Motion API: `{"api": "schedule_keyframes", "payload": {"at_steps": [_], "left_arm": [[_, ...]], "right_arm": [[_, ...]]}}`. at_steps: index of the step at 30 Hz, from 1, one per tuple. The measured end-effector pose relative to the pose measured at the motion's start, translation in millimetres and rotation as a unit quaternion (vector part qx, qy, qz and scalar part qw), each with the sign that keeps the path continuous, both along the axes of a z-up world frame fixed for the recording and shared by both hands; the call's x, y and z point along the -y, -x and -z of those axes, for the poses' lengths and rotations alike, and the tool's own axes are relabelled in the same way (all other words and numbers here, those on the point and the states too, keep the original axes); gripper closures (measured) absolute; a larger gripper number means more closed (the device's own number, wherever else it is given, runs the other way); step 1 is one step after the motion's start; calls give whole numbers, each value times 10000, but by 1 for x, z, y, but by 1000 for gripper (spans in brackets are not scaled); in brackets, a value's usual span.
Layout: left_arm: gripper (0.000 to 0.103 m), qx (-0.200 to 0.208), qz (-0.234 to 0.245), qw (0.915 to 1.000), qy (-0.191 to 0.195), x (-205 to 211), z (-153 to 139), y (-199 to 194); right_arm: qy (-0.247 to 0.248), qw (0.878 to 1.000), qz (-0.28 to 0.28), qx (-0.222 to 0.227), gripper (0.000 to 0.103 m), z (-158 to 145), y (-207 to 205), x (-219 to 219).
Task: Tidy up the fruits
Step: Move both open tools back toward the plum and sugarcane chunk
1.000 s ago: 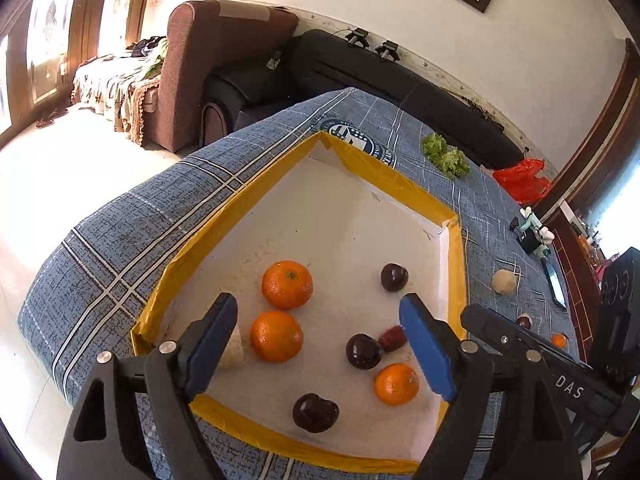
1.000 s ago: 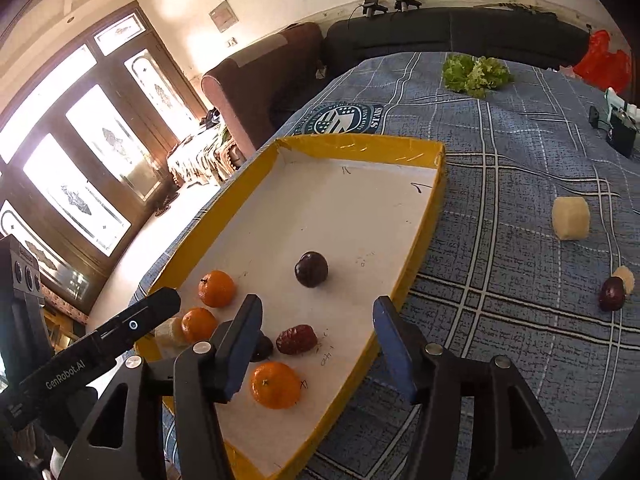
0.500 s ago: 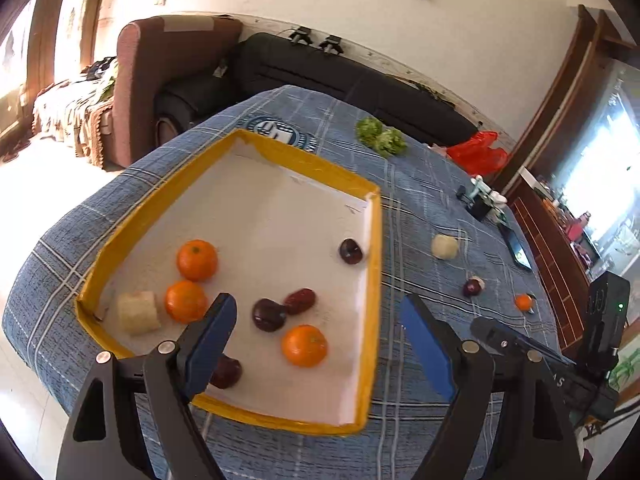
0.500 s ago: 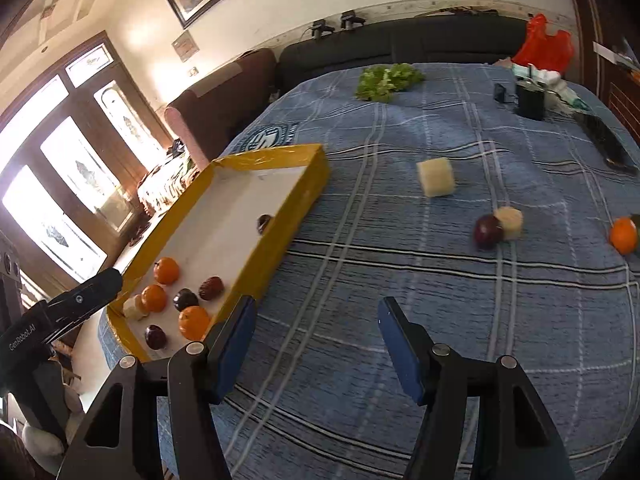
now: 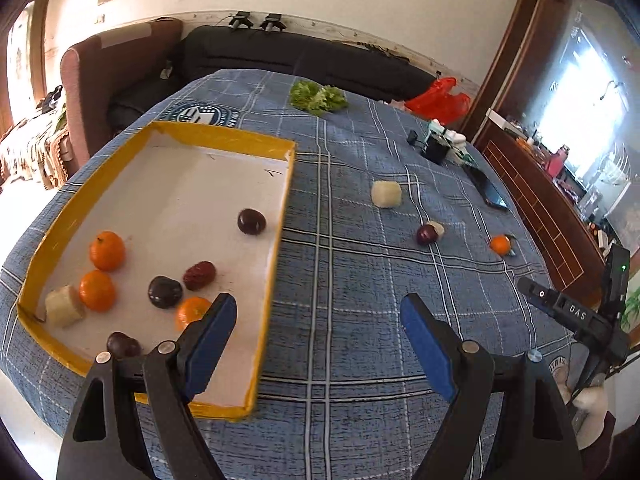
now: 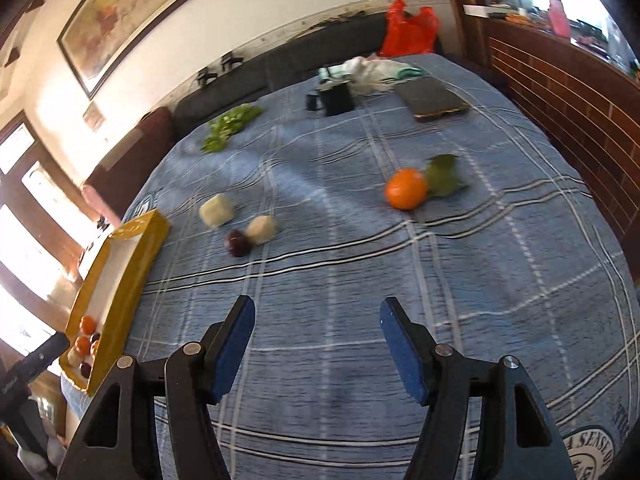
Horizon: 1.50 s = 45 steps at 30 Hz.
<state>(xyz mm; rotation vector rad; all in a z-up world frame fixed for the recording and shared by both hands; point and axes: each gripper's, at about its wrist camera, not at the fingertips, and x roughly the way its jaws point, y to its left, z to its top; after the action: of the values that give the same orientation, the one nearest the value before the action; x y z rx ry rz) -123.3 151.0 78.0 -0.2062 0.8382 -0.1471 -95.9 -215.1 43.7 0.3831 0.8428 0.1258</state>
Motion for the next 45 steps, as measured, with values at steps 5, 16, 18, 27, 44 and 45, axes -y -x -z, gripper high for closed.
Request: {"api": "schedule_keyframes", "payload": {"at_steps": [5,16,18,27,44,45], "left_arm": [[20,-80,100,9999,-86,13,3,-3],[20,-262,387,9988,-149,35,17,-14],[20,-278,469,9984,-169,39,19,-16],[20,-239,609,9977,-186,40,20,-21],[20,-225,854,9954,-376,61,21,-41],[20,-240,860,9952,-396,64,22,-43]], "right_arm": [[-59,9999,103,-39,33,5,-2,10],[-264,9993,-212,-166,33,7,-45,-12],[-266,9988,-332,-227,33,9,-62,-24],[-152,9961,-477,-721,33,23,-133,-71],[1206,9898,-373,-659,87,16,-122,-81],[1259,9892,-332,-676,87,17,-119,-76]]}}
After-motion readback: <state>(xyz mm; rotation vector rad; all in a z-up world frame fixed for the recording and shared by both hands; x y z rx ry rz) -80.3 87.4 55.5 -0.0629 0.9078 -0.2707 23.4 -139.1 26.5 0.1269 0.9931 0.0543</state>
